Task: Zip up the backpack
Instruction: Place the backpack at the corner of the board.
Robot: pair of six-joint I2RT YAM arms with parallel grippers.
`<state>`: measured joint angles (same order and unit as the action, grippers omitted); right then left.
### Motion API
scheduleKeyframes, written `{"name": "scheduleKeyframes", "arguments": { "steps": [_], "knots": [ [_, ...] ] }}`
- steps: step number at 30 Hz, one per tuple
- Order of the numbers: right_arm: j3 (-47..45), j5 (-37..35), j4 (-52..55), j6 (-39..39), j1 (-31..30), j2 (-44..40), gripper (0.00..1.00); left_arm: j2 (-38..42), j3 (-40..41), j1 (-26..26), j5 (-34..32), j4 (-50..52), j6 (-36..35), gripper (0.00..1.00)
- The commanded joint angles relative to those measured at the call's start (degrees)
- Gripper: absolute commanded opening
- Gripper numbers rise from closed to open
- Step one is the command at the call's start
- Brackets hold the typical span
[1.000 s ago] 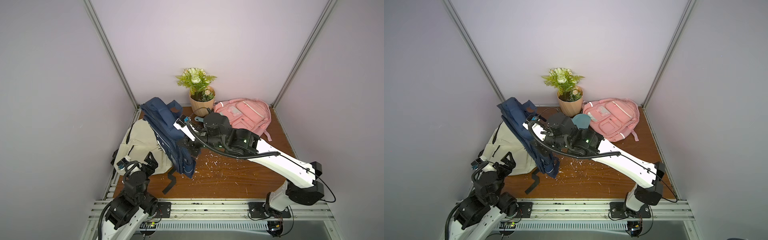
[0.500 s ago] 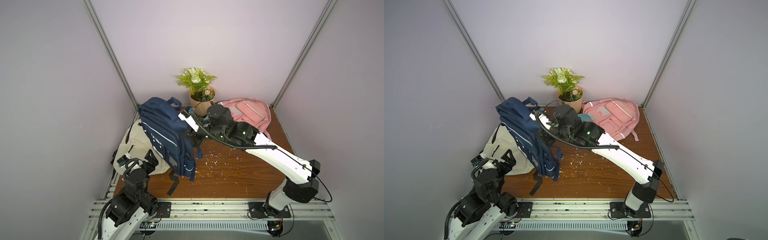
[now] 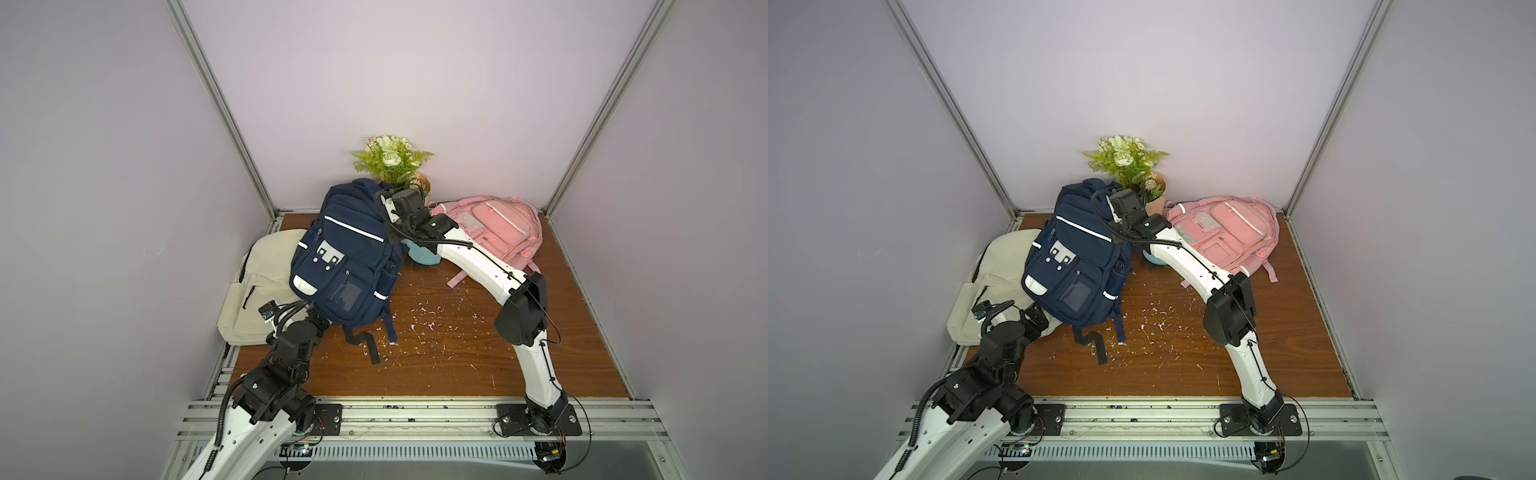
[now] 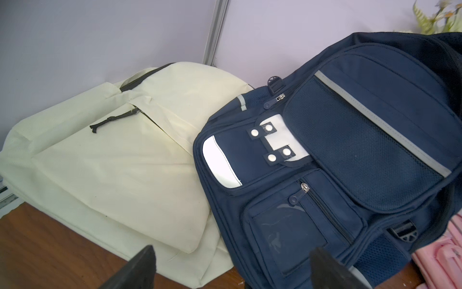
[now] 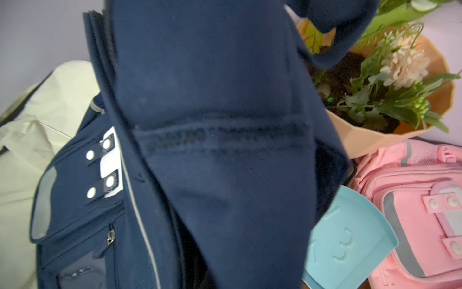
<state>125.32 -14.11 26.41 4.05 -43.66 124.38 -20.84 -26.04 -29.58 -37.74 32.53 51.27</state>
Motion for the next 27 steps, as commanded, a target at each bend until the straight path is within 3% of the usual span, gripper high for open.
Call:
{"name": "scheduleKeyframes", "arguments": {
  "steps": [1, 6, 9, 12, 13, 17, 20, 21, 27],
  "knots": [
    [0.55, 2.91, -2.4, -2.88, -3.57, -1.38, 0.0, -4.16, -0.06, 0.51, -1.64, 0.6, 2.94, 0.96],
    [2.16, 11.29, -1.38, -5.72, -5.02, 2.53, 0.0, -7.93, -1.2, 0.51, -0.4, -1.73, 2.91, 0.96],
    [5.73, 8.95, 1.58, -7.24, -7.33, 7.08, 0.0, -6.66, -1.2, 0.49, -0.56, -2.63, 2.29, 0.96],
    [8.26, 5.62, 3.42, -3.98, -7.55, 10.36, 0.01, -5.93, -1.26, 0.5, -0.2, -2.03, 2.0, 0.97],
    [8.16, 5.35, 3.4, -3.02, -7.21, 10.53, 0.05, -5.89, -1.3, 0.49, 0.09, -1.75, 1.97, 0.96],
    [3.3, 1.68, 0.65, -0.85, -6.53, 7.0, 0.37, -6.04, -1.18, 0.54, 1.92, -1.57, 1.24, 0.96],
    [-2.27, -1.53, -1.98, -0.3, -6.53, 1.65, 0.55, -6.48, -1.12, 0.49, 3.31, -2.74, 0.36, 0.96],
    [-4.14, -2.6, -2.52, -0.08, -6.53, -0.09, 0.67, -6.85, -1.2, 0.57, 3.76, -3.15, 0.17, 0.96],
    [-22.02, -8.12, -7.8, 2.45, -4.87, -15.78, 0.79, -11.9, -3.02, 0.56, 11.49, -8.23, -3.9, 0.96]
  ]
}}
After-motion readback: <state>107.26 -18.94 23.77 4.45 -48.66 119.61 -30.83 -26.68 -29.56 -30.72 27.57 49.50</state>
